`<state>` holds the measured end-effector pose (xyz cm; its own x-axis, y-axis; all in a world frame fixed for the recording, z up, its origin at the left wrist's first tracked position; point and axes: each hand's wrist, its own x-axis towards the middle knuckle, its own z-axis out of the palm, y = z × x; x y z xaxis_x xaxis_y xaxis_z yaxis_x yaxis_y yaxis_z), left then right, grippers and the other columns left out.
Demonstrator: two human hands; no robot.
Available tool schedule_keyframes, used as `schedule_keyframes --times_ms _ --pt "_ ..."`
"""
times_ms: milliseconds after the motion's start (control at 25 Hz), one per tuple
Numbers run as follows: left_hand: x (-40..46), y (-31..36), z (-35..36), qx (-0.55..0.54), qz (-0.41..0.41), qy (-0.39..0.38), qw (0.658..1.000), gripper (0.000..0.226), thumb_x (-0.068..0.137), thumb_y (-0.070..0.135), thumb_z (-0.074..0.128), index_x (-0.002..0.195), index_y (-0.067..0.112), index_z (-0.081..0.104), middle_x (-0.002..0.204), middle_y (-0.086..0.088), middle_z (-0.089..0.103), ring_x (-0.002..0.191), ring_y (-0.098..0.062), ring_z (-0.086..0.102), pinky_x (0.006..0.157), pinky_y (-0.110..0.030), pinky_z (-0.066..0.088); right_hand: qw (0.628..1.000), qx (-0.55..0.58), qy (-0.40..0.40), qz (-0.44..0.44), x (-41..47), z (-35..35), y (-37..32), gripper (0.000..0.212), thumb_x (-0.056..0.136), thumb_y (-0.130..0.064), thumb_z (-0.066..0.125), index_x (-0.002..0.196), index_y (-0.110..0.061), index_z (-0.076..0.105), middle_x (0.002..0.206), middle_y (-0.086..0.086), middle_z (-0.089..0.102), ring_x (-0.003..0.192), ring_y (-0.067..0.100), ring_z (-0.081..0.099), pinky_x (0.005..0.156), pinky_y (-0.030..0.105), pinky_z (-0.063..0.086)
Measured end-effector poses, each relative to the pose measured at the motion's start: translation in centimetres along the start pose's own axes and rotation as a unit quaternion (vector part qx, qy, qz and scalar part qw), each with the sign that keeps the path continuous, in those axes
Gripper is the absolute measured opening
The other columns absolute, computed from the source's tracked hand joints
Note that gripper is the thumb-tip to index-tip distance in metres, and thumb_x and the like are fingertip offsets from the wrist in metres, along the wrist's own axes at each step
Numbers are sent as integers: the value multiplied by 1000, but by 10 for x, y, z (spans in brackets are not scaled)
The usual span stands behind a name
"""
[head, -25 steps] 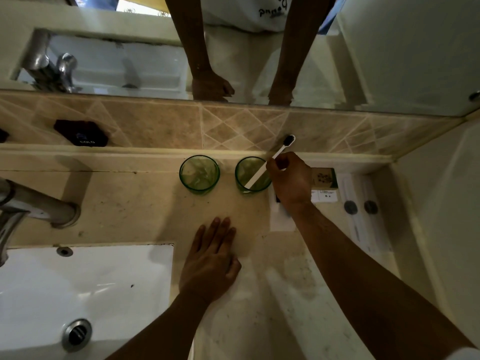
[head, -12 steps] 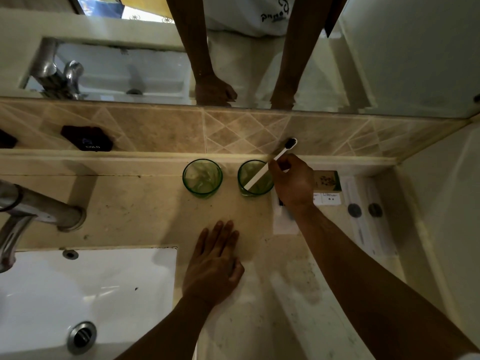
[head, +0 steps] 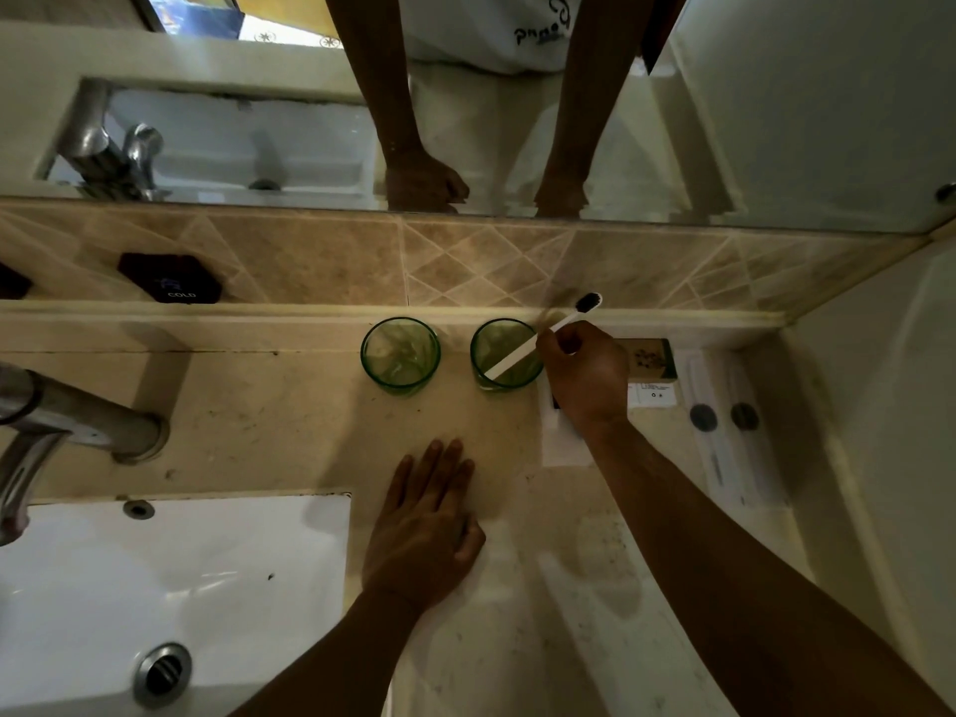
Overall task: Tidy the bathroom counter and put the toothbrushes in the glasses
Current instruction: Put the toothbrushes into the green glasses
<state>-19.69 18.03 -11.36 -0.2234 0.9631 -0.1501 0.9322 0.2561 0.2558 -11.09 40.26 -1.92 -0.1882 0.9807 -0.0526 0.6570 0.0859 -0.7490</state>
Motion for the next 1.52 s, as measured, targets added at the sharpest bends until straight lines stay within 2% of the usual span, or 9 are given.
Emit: schedule_keyframes --times_ms 120,320,480,600,720,1000,1120,1280,1520 --pt "-1 0 1 -1 2 -2 1000 75 92 55 43 155 21 21 166 -5 10 153 -21 2 119 -46 10 1000 -1 -9 4 -2 -2 0 23 89 -34 65 73 -17 66 59 -11 60 60 6 59 59 14 36" --pt "-1 0 -1 -5 3 1 1000 73 93 53 42 155 21 19 166 -5 10 153 -20 1 119 -46 10 1000 -10 -3 4 2 -1 -2 24 91 -38 64 86 -15 71 72 -12 63 70 7 57 70 22 37" --pt "-1 -1 -1 -3 2 -2 1000 74 93 54 41 155 21 18 166 -4 8 153 -20 0 119 -46 9 1000 -21 -10 1 5 0 -2 27 92 -40 62 90 -15 71 76 -11 63 69 4 54 68 20 34" --pt "-1 -1 -1 -4 3 -4 1000 73 94 54 40 155 21 18 166 -5 8 153 -21 0 119 -46 8 1000 -26 -9 2 7 1 -4 28 92 -42 62 89 -16 71 77 -11 64 68 1 53 60 7 29" --pt "-1 -1 -2 -6 2 -5 1000 72 94 54 38 155 22 17 166 -4 9 153 -21 0 119 -46 9 999 -33 -14 10 9 2 -6 25 92 -42 62 86 -19 68 69 -16 57 61 -4 49 57 0 31" --pt "0 0 -2 -6 1 -6 1000 73 93 55 39 155 22 18 166 -4 9 153 -20 1 119 -47 10 1000 -10 -22 17 8 2 -2 26 91 -42 63 87 -17 70 66 -17 57 63 -4 51 59 8 30" --pt "-1 -1 -1 -9 2 -5 1000 73 93 55 38 155 22 19 166 -5 10 153 -21 2 119 -47 11 1000 9 -17 12 7 3 1 25 89 -41 66 88 -17 69 71 -15 60 66 0 55 63 15 37" --pt "-1 0 -3 -9 3 -5 1000 72 94 54 36 155 22 18 166 -4 8 153 -20 -1 120 -47 9 999 27 0 -38 8 6 6 17 89 -36 68 85 -19 66 84 -5 68 71 13 62 71 30 49" --pt "-1 0 -2 -12 4 -2 1000 72 94 54 38 155 22 18 166 -4 9 153 -20 0 120 -46 9 999 14 -9 -33 12 4 3 13 89 -35 68 85 -22 67 86 -7 66 73 7 57 71 21 41"
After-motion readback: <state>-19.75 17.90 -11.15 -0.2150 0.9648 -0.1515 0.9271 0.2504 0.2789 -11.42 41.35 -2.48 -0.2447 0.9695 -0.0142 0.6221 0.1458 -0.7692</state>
